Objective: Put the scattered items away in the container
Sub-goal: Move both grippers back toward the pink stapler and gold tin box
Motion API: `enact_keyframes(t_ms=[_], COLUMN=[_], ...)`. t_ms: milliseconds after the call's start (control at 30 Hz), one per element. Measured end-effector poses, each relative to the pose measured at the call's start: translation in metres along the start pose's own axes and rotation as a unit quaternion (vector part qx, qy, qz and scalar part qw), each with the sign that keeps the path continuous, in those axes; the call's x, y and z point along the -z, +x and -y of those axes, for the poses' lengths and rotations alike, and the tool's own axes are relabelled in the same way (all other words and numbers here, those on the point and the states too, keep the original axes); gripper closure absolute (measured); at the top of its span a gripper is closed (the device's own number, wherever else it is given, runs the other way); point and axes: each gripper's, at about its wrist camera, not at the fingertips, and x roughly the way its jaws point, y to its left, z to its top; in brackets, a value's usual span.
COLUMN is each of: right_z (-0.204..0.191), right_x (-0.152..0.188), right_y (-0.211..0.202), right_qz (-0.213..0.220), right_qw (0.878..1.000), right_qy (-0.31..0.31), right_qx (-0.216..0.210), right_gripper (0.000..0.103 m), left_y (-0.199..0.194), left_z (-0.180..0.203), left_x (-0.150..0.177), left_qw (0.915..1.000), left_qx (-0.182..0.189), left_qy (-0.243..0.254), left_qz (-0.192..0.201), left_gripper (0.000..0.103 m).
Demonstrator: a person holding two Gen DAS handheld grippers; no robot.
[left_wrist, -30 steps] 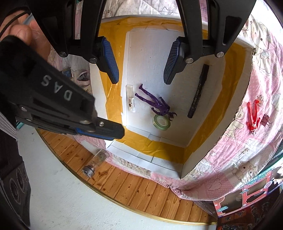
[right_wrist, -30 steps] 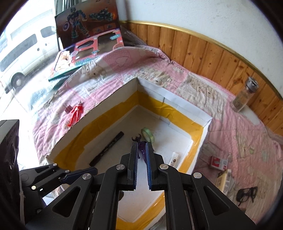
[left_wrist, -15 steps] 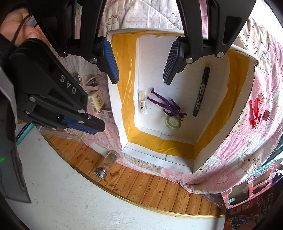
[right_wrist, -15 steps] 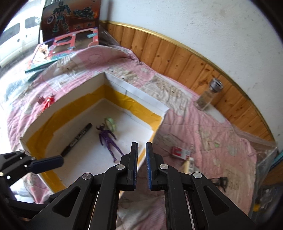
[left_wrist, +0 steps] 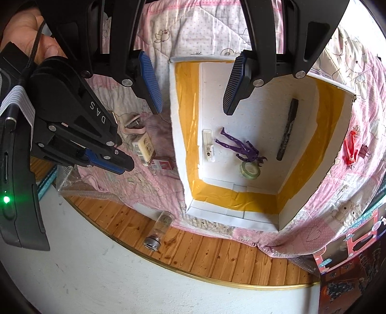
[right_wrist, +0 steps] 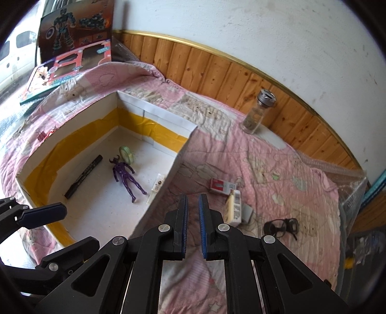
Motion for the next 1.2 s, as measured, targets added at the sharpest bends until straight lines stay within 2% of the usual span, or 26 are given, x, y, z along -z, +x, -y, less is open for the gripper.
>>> enact_keyframes(t_ms=[433,733,1200], right_z=[0.044,0.082,0.138], right_x=[0.034,0.081,0.143], right_y=[-0.014,-0.015,0.007], right_qz=[0.005,0.003,-0.03], right_qw=[0.999,0.99,0.977], right_qy=[0.047,0.114,0.192], right_qx=[-0.006,-0.077,-0.091], right_gripper=[0.093,0.093,0.092], left_y=[-0.003,0.003,0.028], left_z=[0.05,0.093,0.148], left_x=[0.009,0.017,0.025], left_qw=[0.9988,0.9946,0.9877], left_qx=[-0.01,-0.026,-0.034], left_qy=[0.048,0.1,0.152], left_qz=[-0.003,-0.002,-0.015], left_gripper=[0.049,0.049,0.049])
